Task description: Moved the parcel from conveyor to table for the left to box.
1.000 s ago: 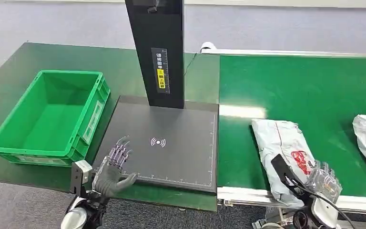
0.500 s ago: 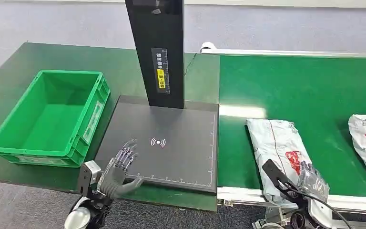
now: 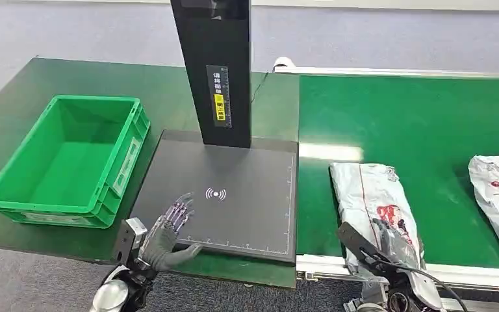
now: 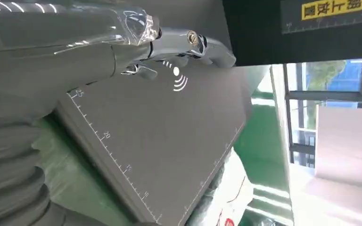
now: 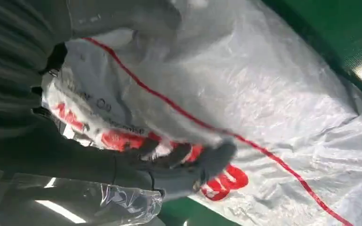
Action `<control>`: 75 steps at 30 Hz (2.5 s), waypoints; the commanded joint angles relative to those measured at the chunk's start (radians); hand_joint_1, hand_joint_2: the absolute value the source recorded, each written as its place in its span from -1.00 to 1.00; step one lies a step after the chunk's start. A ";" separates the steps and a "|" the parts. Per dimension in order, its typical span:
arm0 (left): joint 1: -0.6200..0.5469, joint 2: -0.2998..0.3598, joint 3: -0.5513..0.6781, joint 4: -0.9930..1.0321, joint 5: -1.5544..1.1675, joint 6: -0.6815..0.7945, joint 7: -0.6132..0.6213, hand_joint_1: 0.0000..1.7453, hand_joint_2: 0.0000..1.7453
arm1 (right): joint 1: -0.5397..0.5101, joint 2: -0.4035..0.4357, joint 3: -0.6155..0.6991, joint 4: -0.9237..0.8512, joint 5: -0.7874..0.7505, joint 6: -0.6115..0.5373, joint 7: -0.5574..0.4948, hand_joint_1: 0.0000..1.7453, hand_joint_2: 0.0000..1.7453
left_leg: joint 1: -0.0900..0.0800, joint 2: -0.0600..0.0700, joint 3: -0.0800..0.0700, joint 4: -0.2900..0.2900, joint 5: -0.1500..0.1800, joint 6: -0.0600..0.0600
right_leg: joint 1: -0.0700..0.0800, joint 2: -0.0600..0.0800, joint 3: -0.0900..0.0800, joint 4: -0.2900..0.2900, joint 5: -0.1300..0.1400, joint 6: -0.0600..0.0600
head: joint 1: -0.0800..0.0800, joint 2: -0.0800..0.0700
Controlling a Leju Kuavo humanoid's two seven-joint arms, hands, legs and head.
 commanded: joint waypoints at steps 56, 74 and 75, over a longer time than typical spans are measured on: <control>0.087 0.041 -0.010 0.001 0.010 0.027 -0.051 -1.00 1.00 | -0.209 -0.260 0.439 0.273 -0.089 -0.035 0.014 -1.00 1.00 | 0.000 -0.003 0.000 0.000 0.000 0.001 | 0.000 -0.002 0.002 -0.001 -0.001 0.001 | 0.000 0.000; 0.060 0.043 -0.038 0.035 0.007 0.035 -0.033 -1.00 1.00 | -0.103 -0.424 0.517 0.224 -0.110 0.098 -0.032 1.00 1.00 | -0.001 -0.013 0.010 -0.001 -0.004 0.007 | -0.002 -0.013 0.017 -0.006 -0.007 0.007 | 0.000 0.000; 0.059 0.043 -0.039 0.036 0.007 0.036 -0.033 -1.00 1.00 | -0.096 -0.422 0.508 0.217 -0.117 0.090 -0.030 1.00 1.00 | -0.001 -0.014 0.010 -0.002 -0.003 0.007 | -0.002 -0.013 0.017 -0.008 -0.006 0.008 | 0.000 0.000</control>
